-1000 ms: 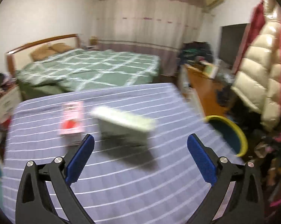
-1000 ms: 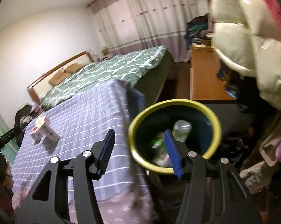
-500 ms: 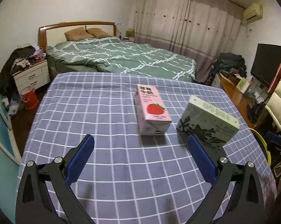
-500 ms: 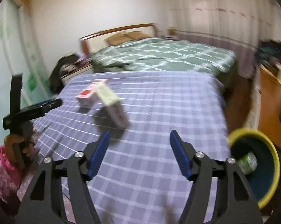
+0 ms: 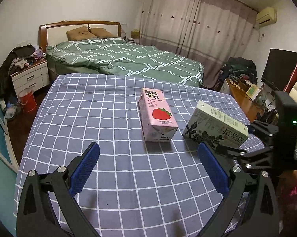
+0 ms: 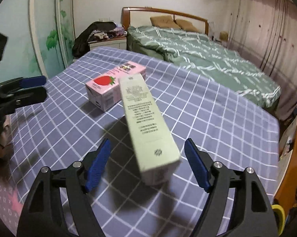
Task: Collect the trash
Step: 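Grasp the pale green printed box with the right gripper and lift it, then carry the green box over the yellow bin and open the right gripper, then grasp the pink strawberry milk carton with the left gripper and lift it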
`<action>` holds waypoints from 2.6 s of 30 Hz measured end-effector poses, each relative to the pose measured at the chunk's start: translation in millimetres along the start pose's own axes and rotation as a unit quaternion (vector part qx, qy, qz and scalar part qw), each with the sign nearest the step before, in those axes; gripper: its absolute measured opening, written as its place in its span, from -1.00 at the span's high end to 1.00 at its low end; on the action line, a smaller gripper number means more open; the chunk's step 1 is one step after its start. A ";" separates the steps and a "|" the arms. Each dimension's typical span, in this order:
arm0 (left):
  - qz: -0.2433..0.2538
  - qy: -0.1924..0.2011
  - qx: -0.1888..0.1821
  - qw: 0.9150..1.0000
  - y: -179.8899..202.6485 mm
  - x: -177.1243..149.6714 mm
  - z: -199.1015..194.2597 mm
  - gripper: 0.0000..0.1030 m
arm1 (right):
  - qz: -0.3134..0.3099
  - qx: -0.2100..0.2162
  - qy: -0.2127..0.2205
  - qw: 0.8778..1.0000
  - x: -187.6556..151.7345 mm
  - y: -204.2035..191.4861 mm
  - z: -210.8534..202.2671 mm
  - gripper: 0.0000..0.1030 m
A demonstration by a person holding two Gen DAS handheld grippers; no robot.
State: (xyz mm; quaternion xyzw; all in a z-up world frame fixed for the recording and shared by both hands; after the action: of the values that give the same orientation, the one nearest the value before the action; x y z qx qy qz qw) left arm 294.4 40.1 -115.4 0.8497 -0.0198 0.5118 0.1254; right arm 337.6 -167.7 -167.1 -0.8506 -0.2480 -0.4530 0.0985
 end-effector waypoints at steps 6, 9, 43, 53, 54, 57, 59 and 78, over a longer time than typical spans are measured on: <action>-0.006 -0.001 0.000 1.000 1.5 0.9 0.6 -0.90 | 0.058 0.034 0.000 0.998 0.6 11.4 4.4 0.43; -0.004 -0.001 0.001 1.000 1.0 0.3 1.1 -0.90 | 0.074 0.042 0.010 0.996 -1.6 14.4 -8.9 0.45; 0.015 -0.016 -0.006 1.000 12.5 -7.7 7.4 -0.90 | 0.296 -0.326 0.011 0.898 -143.8 181.9 -195.4 0.32; 0.023 -0.017 -0.010 1.000 17.3 -8.9 7.7 -0.90 | 0.291 -0.312 0.101 0.899 -101.3 146.3 -202.2 -0.06; 0.025 -0.017 -0.010 1.000 18.0 -9.3 7.0 -0.90 | 0.283 -0.307 0.113 0.902 -95.9 139.4 -198.3 -0.06; 0.031 -0.015 -0.006 0.999 20.6 -10.0 7.3 -0.90 | 0.259 -0.304 0.137 0.907 -85.6 123.2 -187.7 -0.06; 0.034 -0.016 -0.003 0.999 22.8 -9.7 8.7 -0.90 | 0.245 -0.303 0.139 0.910 -84.4 116.1 -182.0 -0.06; 0.037 -0.139 0.068 0.987 53.0 41.4 135.7 -0.90 | 0.229 -0.319 0.109 0.913 -93.7 114.3 -163.7 -0.31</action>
State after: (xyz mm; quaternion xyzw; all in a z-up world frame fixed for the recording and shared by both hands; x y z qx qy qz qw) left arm 422.8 -38.9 -129.3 0.9178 -0.0335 0.3932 0.0449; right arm 234.1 -361.0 -144.1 -0.8156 0.1237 -0.5630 -0.0506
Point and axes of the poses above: each gripper's, at about its wrist camera, not at the fingertips, and z roughly the way its jaws point, y to its right, x to its top, the point moved 1 cm from there along z, roughly the way its jaws point, and after that the axes turned 11 degrees about y, right-handed, at the moved point
